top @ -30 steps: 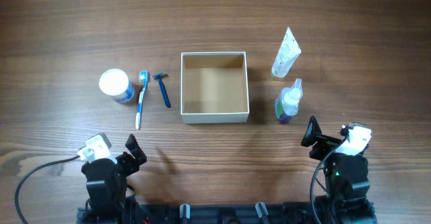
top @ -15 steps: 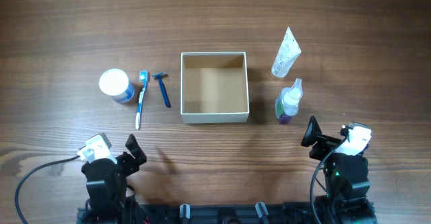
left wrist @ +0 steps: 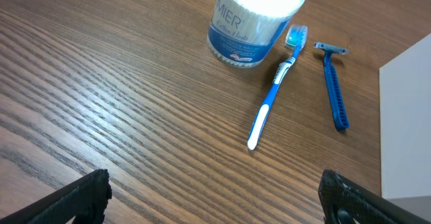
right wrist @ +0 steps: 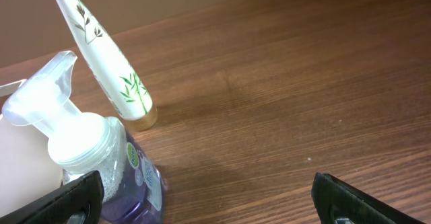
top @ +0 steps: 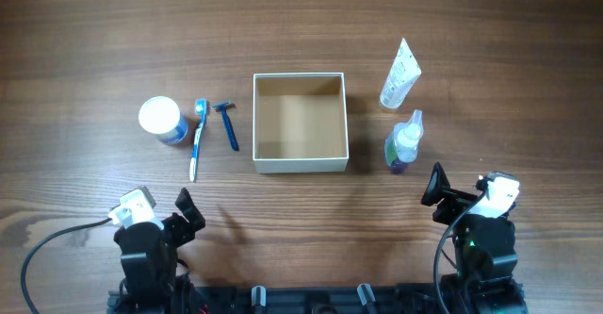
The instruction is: Pack container
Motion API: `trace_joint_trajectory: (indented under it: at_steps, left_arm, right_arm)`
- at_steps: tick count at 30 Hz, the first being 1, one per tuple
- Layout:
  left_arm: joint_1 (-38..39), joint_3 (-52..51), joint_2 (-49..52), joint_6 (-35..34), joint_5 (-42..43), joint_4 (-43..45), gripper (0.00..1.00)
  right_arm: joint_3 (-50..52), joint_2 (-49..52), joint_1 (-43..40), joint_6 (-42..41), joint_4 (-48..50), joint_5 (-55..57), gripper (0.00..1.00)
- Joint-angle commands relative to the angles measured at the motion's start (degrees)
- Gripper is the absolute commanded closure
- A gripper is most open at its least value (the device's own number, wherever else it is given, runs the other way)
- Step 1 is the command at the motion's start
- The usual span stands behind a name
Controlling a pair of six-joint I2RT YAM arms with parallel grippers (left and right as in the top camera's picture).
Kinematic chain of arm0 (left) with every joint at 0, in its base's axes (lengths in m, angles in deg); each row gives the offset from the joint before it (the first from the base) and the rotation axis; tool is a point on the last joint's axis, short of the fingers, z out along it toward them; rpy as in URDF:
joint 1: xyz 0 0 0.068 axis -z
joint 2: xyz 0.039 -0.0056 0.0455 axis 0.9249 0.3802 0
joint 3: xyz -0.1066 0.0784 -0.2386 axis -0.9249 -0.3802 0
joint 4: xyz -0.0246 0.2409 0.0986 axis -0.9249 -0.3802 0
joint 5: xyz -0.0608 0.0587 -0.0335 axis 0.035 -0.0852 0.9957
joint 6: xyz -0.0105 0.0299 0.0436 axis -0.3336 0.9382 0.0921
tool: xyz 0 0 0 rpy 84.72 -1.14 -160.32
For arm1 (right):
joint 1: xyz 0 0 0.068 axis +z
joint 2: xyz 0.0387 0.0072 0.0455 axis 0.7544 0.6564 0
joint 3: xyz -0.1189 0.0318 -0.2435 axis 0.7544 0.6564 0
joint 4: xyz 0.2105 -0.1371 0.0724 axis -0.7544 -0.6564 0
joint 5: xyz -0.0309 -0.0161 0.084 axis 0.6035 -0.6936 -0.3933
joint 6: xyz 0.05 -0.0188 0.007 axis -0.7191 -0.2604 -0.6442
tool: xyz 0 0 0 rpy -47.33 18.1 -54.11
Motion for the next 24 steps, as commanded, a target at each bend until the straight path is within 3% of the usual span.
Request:
trace_joint_trajectory:
  at_steps: [1,7,13,18,24]
  left_arm:
    - [-0.2,-0.8,-0.7,0.7,0.5,0.2,0.0]
    - [-0.2,-0.8,-0.7,0.7,0.5,0.2,0.0]
    - [-0.2,-0.8,-0.7,0.7,0.5,0.2,0.0]
    - [-0.2,-0.8,-0.7,0.7,0.5,0.2,0.0]
    - [-0.2,-0.8,-0.7,0.7,0.5,0.2,0.0]
  right_arm:
    - [-0.1,-0.7,-0.3,-0.4,0.2,-2.1,0.0]
    - [-1.3,-0.2,-0.3,-0.2,0.0,-5.9,0.0]
    - [-10.4,5.5,-0.3,1.5,0.2,-8.7,0.0]
    - [-24.0,19.6,-0.3,3.4,-1.6,-11.3,0.0]
    - [-47.8,45.0,-0.3,3.4,-8.3,-15.6,0.0]
